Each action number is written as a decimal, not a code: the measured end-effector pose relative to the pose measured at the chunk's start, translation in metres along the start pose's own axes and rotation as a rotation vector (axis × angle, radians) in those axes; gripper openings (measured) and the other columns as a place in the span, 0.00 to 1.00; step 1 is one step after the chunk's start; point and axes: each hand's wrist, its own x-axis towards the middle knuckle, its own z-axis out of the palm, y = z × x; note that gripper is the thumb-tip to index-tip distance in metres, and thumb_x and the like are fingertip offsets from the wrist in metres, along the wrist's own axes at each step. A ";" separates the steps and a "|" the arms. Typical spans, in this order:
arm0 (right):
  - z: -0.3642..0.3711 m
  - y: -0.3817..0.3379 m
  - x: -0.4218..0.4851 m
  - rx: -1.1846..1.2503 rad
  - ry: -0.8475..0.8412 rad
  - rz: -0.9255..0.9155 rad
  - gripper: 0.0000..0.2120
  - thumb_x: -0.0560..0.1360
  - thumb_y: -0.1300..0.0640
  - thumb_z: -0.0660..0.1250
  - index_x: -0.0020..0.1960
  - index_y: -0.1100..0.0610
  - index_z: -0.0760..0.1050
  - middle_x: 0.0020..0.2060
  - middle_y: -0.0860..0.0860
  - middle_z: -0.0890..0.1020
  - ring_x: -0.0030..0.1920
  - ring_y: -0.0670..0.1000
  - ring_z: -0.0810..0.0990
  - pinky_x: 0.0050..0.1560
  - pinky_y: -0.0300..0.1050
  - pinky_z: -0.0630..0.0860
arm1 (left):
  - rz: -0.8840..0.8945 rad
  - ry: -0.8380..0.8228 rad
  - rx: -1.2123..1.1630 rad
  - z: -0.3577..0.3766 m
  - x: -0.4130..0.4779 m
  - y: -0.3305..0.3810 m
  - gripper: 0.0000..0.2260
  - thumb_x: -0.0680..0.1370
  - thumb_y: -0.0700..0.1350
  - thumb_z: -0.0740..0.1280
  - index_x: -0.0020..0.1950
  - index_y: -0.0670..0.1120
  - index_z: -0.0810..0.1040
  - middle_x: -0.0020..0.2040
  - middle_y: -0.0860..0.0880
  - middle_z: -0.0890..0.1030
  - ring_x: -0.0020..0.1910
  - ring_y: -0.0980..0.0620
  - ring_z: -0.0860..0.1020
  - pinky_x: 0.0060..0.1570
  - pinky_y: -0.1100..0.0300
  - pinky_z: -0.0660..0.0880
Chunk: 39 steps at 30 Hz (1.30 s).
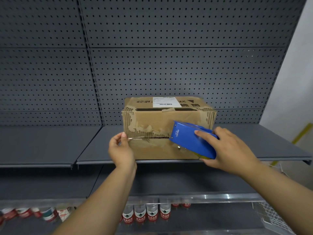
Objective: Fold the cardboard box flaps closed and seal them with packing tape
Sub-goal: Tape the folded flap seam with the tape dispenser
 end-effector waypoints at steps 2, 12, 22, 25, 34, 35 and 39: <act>0.001 -0.002 0.002 -0.006 -0.002 -0.003 0.42 0.54 0.44 0.78 0.64 0.51 0.67 0.37 0.54 0.75 0.33 0.55 0.75 0.30 0.43 0.72 | -0.018 0.029 -0.018 0.001 0.003 0.000 0.03 0.79 0.45 0.62 0.46 0.49 0.75 0.46 0.49 0.79 0.46 0.50 0.78 0.52 0.55 0.77; 0.007 -0.007 0.005 -0.019 0.012 -0.011 0.42 0.53 0.44 0.78 0.64 0.51 0.68 0.37 0.55 0.75 0.32 0.55 0.75 0.29 0.44 0.73 | -0.078 0.099 -0.031 0.006 0.012 -0.003 0.04 0.79 0.45 0.62 0.47 0.49 0.75 0.48 0.48 0.80 0.52 0.47 0.80 0.56 0.51 0.77; 0.014 -0.003 0.001 -0.012 -0.002 -0.011 0.43 0.53 0.44 0.78 0.65 0.50 0.67 0.39 0.55 0.76 0.34 0.56 0.76 0.32 0.46 0.75 | -0.055 0.045 0.081 0.006 0.022 -0.014 0.06 0.79 0.48 0.61 0.44 0.50 0.75 0.44 0.49 0.80 0.48 0.47 0.79 0.55 0.49 0.77; 0.016 -0.002 0.001 -0.002 0.000 -0.015 0.43 0.54 0.44 0.78 0.65 0.50 0.67 0.40 0.56 0.77 0.35 0.56 0.76 0.33 0.46 0.76 | -0.002 0.041 0.133 0.010 0.021 -0.014 0.06 0.80 0.47 0.59 0.50 0.47 0.73 0.45 0.49 0.78 0.47 0.50 0.76 0.55 0.52 0.76; 0.017 -0.002 0.004 -0.015 0.026 -0.021 0.43 0.53 0.43 0.79 0.64 0.51 0.68 0.39 0.55 0.77 0.34 0.55 0.77 0.33 0.44 0.75 | -0.024 0.026 0.145 0.023 0.016 -0.016 0.24 0.81 0.50 0.54 0.76 0.49 0.54 0.64 0.49 0.72 0.61 0.51 0.73 0.60 0.57 0.68; 0.018 -0.001 0.004 -0.014 0.028 -0.021 0.43 0.53 0.43 0.79 0.64 0.51 0.67 0.39 0.55 0.77 0.34 0.55 0.77 0.33 0.44 0.75 | -0.031 0.042 0.118 0.024 0.015 -0.015 0.25 0.81 0.50 0.56 0.76 0.51 0.51 0.62 0.51 0.73 0.58 0.53 0.73 0.58 0.58 0.69; 0.019 -0.001 0.006 -0.011 0.034 -0.024 0.42 0.54 0.43 0.78 0.65 0.51 0.67 0.39 0.55 0.77 0.35 0.54 0.76 0.33 0.45 0.76 | 0.000 0.065 0.116 0.025 0.017 -0.018 0.14 0.81 0.51 0.55 0.64 0.50 0.71 0.54 0.51 0.77 0.54 0.51 0.77 0.54 0.56 0.74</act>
